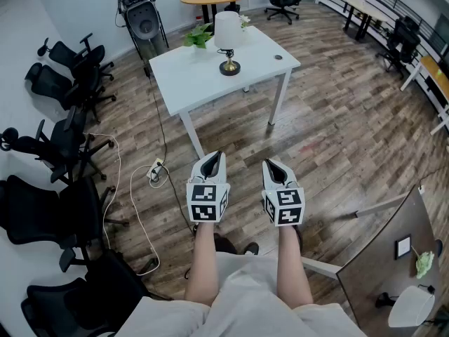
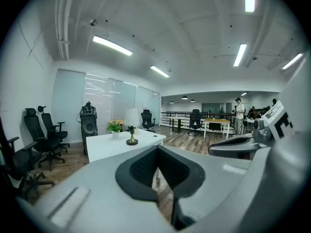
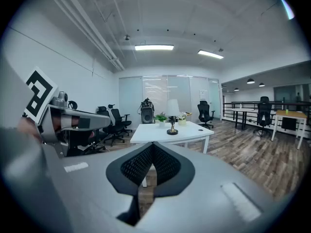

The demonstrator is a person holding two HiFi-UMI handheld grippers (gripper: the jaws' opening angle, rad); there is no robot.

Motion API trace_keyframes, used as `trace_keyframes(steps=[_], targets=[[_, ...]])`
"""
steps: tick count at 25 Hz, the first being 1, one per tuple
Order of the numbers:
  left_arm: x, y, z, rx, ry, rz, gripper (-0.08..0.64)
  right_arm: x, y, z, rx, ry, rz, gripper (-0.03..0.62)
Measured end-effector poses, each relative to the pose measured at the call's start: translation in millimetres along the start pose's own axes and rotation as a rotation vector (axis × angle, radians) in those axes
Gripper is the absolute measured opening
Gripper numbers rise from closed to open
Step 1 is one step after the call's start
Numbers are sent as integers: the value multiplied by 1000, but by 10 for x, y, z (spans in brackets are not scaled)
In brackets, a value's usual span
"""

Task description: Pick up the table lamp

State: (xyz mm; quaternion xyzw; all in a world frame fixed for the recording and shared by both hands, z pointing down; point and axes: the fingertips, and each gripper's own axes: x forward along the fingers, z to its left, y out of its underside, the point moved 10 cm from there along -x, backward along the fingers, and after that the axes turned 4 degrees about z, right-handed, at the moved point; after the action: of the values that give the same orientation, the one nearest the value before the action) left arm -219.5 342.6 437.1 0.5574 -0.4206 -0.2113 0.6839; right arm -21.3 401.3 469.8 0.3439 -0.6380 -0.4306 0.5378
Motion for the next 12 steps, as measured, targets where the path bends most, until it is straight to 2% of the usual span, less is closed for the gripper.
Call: trace_keyframes(steps=[4,6,12], targets=[[58,-56,-32,58,31,41,0,57,17,-75,35,-2,-2,25],[84,-69,1,60,57,56,0,98,7,-82,38,-1,-4,25],[308,-65,264,53,40,72,0,437,-58,-156,104,-2,-41,25]])
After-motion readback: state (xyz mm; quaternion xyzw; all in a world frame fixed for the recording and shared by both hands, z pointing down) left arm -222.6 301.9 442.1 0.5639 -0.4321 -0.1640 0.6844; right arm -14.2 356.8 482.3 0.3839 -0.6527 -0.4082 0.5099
